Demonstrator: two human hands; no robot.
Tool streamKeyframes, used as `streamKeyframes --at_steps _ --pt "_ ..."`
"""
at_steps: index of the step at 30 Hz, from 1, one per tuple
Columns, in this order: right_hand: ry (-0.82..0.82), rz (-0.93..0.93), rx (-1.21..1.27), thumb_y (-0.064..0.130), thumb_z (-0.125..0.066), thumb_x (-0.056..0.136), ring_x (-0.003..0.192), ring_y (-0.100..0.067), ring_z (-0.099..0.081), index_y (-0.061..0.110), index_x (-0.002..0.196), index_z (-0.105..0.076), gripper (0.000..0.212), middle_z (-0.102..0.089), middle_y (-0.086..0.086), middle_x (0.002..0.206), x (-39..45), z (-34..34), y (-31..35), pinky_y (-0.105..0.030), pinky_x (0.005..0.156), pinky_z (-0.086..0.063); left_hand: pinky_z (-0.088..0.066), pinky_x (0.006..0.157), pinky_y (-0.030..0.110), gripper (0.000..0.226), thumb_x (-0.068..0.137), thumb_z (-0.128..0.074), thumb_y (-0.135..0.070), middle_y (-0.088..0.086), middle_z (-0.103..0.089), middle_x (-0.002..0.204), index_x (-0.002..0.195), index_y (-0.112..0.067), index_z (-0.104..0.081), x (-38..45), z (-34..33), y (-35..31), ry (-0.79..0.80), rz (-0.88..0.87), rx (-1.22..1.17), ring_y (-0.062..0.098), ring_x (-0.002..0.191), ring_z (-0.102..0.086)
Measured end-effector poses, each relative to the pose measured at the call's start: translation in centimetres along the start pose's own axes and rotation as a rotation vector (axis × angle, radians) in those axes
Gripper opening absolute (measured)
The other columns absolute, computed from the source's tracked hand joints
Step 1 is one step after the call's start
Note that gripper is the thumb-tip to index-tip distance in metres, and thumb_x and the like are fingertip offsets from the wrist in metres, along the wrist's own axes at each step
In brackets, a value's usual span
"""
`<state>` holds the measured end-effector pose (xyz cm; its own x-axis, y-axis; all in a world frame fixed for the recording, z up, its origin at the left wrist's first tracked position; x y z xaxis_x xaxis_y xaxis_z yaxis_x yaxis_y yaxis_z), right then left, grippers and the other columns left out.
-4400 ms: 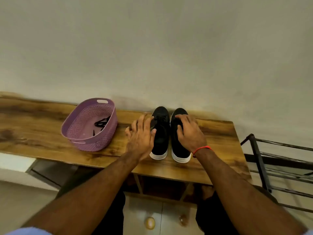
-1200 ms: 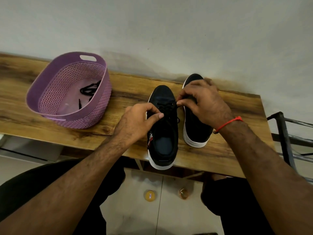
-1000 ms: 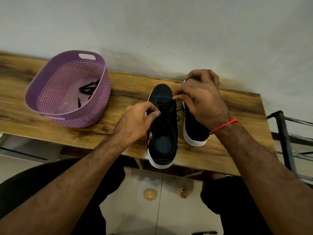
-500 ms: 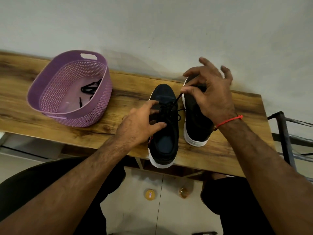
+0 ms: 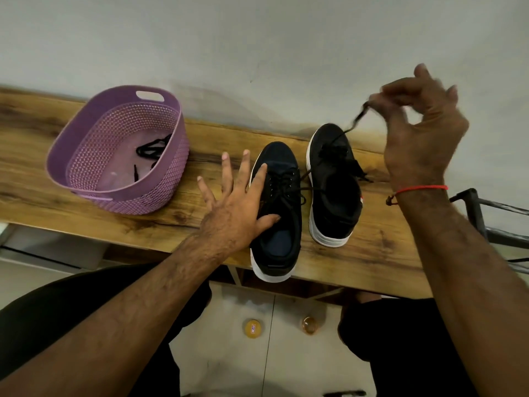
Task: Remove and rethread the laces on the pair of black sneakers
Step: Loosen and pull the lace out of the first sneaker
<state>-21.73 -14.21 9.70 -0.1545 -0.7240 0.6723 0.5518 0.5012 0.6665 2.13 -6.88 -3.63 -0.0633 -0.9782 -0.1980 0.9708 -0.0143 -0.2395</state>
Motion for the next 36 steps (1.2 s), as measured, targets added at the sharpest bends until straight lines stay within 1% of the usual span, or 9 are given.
streamKeyframes --at_steps 3,7,13,17,20,24,26,31,36 --pt "-0.216 -0.038 0.11 0.026 -0.078 0.079 0.084 0.002 -0.067 0.026 0.088 -0.064 0.017 -0.07 0.014 0.085 2.6 3.7 -1.3 -0.041 0.092 -0.052 0.007 0.111 0.078 0.101 0.092 -0.056 -0.062 0.002 0.038 0.161 0.16 -0.029 0.011 0.0 -0.3 0.2 0.02 0.004 -0.005 0.034 0.144 0.039" --pt "-0.213 -0.07 0.11 0.023 -0.076 0.081 0.085 -0.003 -0.068 0.023 0.094 -0.06 0.021 -0.067 0.011 0.089 3.0 5.6 -2.1 -0.034 0.087 -0.053 0.008 0.112 0.076 0.099 0.091 -0.059 -0.059 0.001 0.036 0.162 0.16 -0.032 0.007 0.2 -0.6 0.1 0.027 0.003 -0.046 0.035 0.146 0.035" --pt "0.156 -0.167 0.402 0.01 -0.073 0.088 0.097 -0.019 -0.072 0.006 0.111 -0.06 0.028 -0.075 -0.006 0.096 -0.2 -1.6 0.0 -0.043 0.095 -0.054 0.002 0.116 0.072 0.092 0.089 -0.064 -0.058 -0.002 0.021 0.167 0.16 -0.038 -0.008 0.3 -0.4 0.5 -0.013 -0.013 -0.145 0.03 0.153 0.021" --pt "0.599 -0.141 0.585 0.006 -0.054 0.101 0.143 -0.013 -0.039 0.007 0.152 -0.024 0.06 -0.035 -0.001 0.156 -2.4 -5.9 3.4 -0.038 0.119 -0.032 -0.006 0.118 0.068 0.092 0.086 -0.068 -0.057 -0.005 0.007 0.169 0.158 -0.039 -0.013 0.2 -0.5 0.3 0.018 -0.013 -0.281 0.026 0.155 0.008" --pt "0.71 -0.139 0.375 0.01 -0.056 0.1 0.147 -0.006 -0.028 0.016 0.153 -0.03 0.059 -0.032 0.006 0.158 -3.2 -6.6 2.6 -0.022 0.114 -0.033 -0.021 0.118 0.062 0.101 0.074 -0.067 -0.063 -0.006 -0.016 0.167 0.158 -0.035 -0.018 0.8 -0.1 0.6 -0.005 0.035 -0.496 0.026 0.152 -0.016" --pt "0.817 0.061 -0.244 0.032 -0.065 0.09 0.142 -0.021 -0.031 0.032 0.11 -0.07 0.02 -0.057 0.012 0.135 -4.5 -7.0 0.1 -0.051 0.119 -0.021 -0.044 0.108 0.034 0.086 0.09 -0.067 -0.045 -0.01 -0.033 0.157 0.159 -0.031 -0.018 0.9 0.7 1.6 -0.128 0.161 -0.932 -0.001 0.126 -0.053" --pt "0.958 0.087 -0.432 0.039 -0.068 0.089 0.144 -0.027 -0.021 0.037 0.102 -0.072 0.014 -0.052 0.014 0.137 -5.8 -7.6 -0.4 -0.051 0.115 -0.017 -0.04 0.105 0.025 0.07 0.099 -0.06 -0.038 -0.009 -0.034 0.155 0.158 -0.029 -0.024 0.8 1.0 2.1 -0.176 0.185 -0.948 -0.007 0.121 -0.049" --pt "1.158 0.174 -0.664 0.045 -0.065 0.09 0.148 -0.032 -0.003 0.039 0.105 -0.069 0.017 -0.031 0.011 0.153 -8.3 -8.9 -0.2 -0.061 0.118 -0.004 -0.028 0.116 0.057 0.052 0.09 -0.054 -0.057 -0.008 -0.033 0.159 0.139 -0.039 -0.054 0.5 1.4 0.8 -0.218 -0.024 -0.539 0.023 0.146 -0.028" --pt "0.959 0.199 -0.585 0.043 -0.066 0.086 0.14 -0.03 -0.023 0.036 0.092 -0.069 0.009 -0.046 0.013 0.142 -6.7 -8.1 0.2 -0.051 0.111 -0.016 -0.018 0.113 0.057 0.067 0.088 -0.061 -0.062 -0.019 -0.012 0.166 0.149 -0.044 -0.039 0.2 1.2 0.4 -0.128 -0.052 -0.402 0.021 0.15 -0.011"
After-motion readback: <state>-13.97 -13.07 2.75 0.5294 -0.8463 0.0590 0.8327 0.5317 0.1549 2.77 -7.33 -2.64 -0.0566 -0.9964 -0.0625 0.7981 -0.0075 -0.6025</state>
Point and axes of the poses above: each hand's wrist, its own x-axis towards the middle knuckle, its own z-axis out of the back of the hand, y = z × x, the point moved 6 cm from there along x, towards the middle knuckle
